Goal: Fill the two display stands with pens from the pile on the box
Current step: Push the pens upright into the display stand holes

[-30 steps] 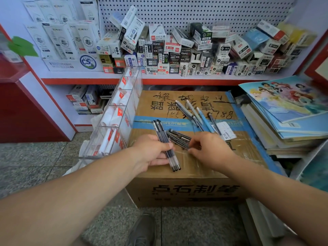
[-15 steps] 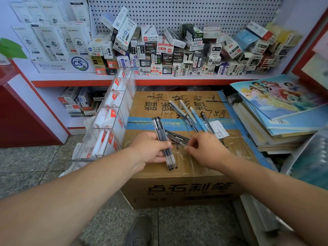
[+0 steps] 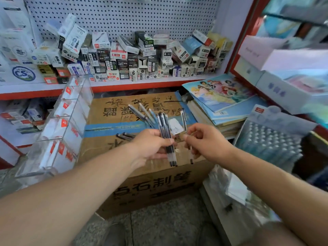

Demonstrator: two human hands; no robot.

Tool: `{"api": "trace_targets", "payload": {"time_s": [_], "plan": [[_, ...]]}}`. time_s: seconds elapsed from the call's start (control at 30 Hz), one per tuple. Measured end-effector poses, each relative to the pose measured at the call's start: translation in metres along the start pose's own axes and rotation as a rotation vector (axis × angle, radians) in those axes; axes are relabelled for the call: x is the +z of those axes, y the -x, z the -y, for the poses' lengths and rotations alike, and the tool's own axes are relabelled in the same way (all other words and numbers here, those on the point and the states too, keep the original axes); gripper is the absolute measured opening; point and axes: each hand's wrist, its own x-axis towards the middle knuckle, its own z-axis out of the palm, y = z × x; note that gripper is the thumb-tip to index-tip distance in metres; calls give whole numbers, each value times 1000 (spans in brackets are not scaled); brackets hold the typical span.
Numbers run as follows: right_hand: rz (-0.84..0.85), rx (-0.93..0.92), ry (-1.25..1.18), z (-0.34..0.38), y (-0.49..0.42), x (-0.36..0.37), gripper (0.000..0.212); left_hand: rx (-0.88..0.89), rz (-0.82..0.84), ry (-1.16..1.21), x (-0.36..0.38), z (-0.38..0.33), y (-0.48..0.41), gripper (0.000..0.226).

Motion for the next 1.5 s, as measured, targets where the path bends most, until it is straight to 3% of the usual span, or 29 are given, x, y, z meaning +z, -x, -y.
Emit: {"api": "trace_targets", "payload": {"time_s": [0.17,0.3,0.4,0.53,0.67,0.9,1.07,1.23,1.5], "plan": [[-262,-22,42,-10,42,-75,23,90,109,-75,57,-20,8,15],[-515,-4,-91,-30,114,-146,8,181,242,-42,125,-39,24,9],[-664,41,-174,-58,185,-188,14,236,351,-82,183,-49,41,8],[-844,148,-257,-86,269,-213,16,306,456,-135,255,-48,62,11],[-954,221,-212,-99,328,-212,13,257,530,-138,306,-32,79,10],[-1094,339,-70,-109,407,-195,11,233,668,-211,380,8,127,14],[-1157,385,-13,-124,446,-166,24,209,676,-307,414,54,162,13],[-1127,419,26,-144,462,-136,10,217,644,-391,415,91,173,6],[-1097,474,157,-173,451,-115,8,222,627,-444,399,111,168,10]]}}
